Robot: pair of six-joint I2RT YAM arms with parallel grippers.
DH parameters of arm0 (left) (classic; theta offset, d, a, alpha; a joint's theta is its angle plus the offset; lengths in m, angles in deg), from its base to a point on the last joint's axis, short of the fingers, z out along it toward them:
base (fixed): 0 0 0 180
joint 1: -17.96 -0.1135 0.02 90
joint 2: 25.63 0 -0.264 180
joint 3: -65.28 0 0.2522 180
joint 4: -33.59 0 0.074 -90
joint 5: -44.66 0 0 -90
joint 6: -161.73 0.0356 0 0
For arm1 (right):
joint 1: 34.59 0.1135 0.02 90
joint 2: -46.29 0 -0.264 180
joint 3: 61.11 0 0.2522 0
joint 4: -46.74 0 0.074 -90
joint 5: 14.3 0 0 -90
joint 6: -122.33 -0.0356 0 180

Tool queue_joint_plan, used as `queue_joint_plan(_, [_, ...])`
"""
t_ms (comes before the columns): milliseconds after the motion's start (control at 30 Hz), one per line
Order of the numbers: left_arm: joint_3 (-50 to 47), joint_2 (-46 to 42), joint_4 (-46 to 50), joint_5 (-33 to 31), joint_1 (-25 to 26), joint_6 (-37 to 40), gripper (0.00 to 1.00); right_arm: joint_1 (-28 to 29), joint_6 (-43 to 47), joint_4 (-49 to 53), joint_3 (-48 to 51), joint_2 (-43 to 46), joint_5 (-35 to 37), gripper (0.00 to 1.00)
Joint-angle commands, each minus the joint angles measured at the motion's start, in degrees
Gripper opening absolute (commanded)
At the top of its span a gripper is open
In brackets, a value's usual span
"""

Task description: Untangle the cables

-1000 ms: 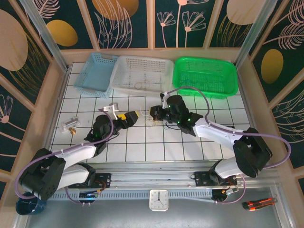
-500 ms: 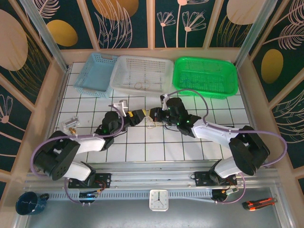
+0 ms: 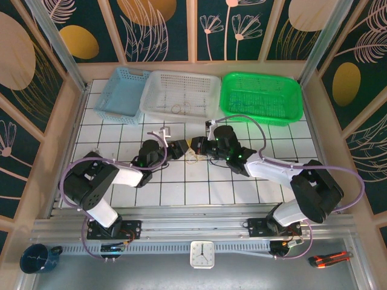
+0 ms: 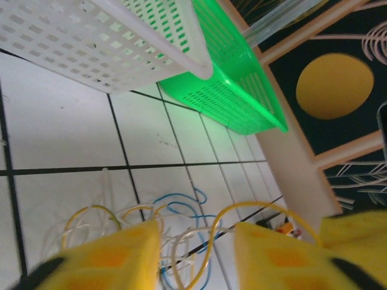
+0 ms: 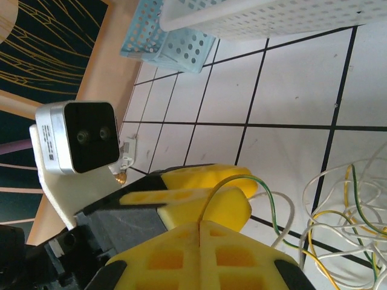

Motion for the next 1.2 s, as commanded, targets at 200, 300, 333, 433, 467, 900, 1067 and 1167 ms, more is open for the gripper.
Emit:
queue_joint_plan(200, [0.6,3.7,-4.8,0.4,1.2,0.2,0.04,-3.4,-3.5,-7.7,0.0,4.1,-2.8,0.0])
queue_joint_plan(300, [-0.6,3.7,-4.7,-0.2,1.3,0.5,0.03,-4.6,-4.8,-9.3,-1.4,5.4,-5.1,0.0])
queue_joint_plan(333, [-1.1,3.7,-4.7,-0.4,1.3,0.6,0.03,-4.7,-5.2,-9.2,-2.2,6.0,-5.7,0.0])
queue_joint_plan(433, [-2.2,3.8,-4.8,-0.6,1.3,0.9,0.03,-4.7,-5.7,-9.4,-4.6,8.3,-7.4,0.0])
queue_joint_plan(467, [-2.5,3.7,-4.8,-0.6,1.3,1.0,0.03,-4.7,-5.9,-9.5,-5.3,9.1,-8.1,0.0])
queue_joint_plan(900, [-3.3,4.7,-3.5,-0.5,1.3,2.5,0.13,-4.8,-2.7,-3.8,-11.6,16.1,-8.2,0.0])
queue_joint_plan(1067, [-4.1,-1.2,0.9,-1.9,1.3,3.9,0.63,-5.7,-0.5,-0.9,-13.3,15.0,-7.0,0.0])
queue_joint_plan(1167, [-5.1,-6.4,5.3,-4.4,1.3,5.1,0.96,-7.1,0.3,-0.3,-14.8,12.7,-7.0,0.0])
